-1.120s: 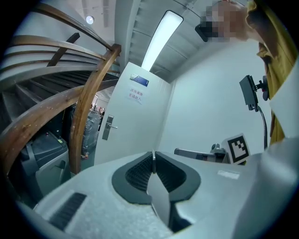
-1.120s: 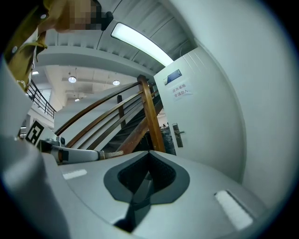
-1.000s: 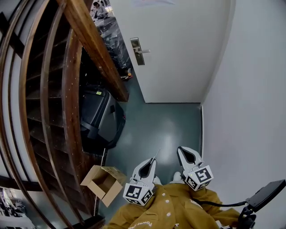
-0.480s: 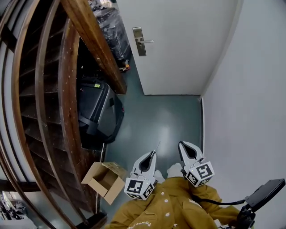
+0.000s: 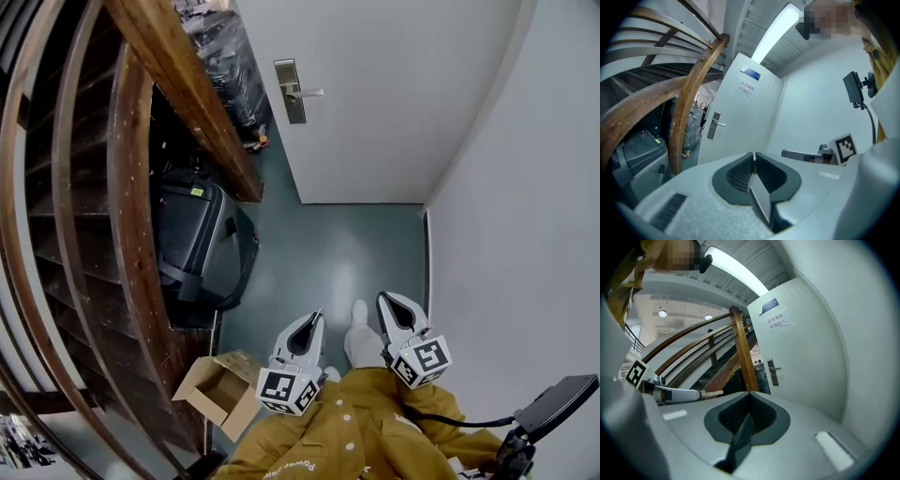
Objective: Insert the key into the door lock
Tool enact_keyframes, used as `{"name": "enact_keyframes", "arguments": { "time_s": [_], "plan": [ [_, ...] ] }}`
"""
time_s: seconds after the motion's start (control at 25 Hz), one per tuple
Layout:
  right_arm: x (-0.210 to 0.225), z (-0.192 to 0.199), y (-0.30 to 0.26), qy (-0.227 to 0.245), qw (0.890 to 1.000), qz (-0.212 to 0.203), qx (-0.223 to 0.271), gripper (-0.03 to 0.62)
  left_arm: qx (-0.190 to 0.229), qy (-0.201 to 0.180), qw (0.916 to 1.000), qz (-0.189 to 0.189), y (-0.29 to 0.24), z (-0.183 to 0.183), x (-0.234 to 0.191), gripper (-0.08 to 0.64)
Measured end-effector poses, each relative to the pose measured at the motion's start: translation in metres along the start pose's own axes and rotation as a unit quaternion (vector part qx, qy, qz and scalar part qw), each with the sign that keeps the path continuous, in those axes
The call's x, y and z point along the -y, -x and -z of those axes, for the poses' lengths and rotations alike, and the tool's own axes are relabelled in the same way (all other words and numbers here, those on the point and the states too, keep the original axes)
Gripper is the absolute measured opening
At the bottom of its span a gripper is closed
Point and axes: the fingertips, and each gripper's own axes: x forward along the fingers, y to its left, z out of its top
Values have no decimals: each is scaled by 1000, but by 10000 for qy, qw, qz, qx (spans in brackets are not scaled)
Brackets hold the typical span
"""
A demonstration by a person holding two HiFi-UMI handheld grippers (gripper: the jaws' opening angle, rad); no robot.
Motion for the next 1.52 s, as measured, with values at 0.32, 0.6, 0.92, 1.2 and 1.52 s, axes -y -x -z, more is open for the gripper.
{"name": "enact_keyframes", "arguments": {
  "time_s": [0.32, 0.6, 0.92, 1.2, 1.52],
  "plan": [
    [74, -35, -84, -57, 9999, -90, -27, 5, -50, 48, 9999, -158, -97, -40, -50, 25],
    [154, -55, -150, -280, 9991, -223, -219, 5, -175, 187, 9992, -296, -190, -67, -68, 25],
    [181, -70, -202, -296, 9984, -369, -320, 5, -147, 313, 9985, -434, -240, -86, -100, 25],
    [193, -90, -277, -180, 9984, -420, -325, 5, -48, 408, 9984, -378, -292, -119, -158, 25],
    [202, -126, -369, -64, 9992, -268, -306, 5, -166, 573, 9982, -97, -352, -164, -227, 25]
  ]
}}
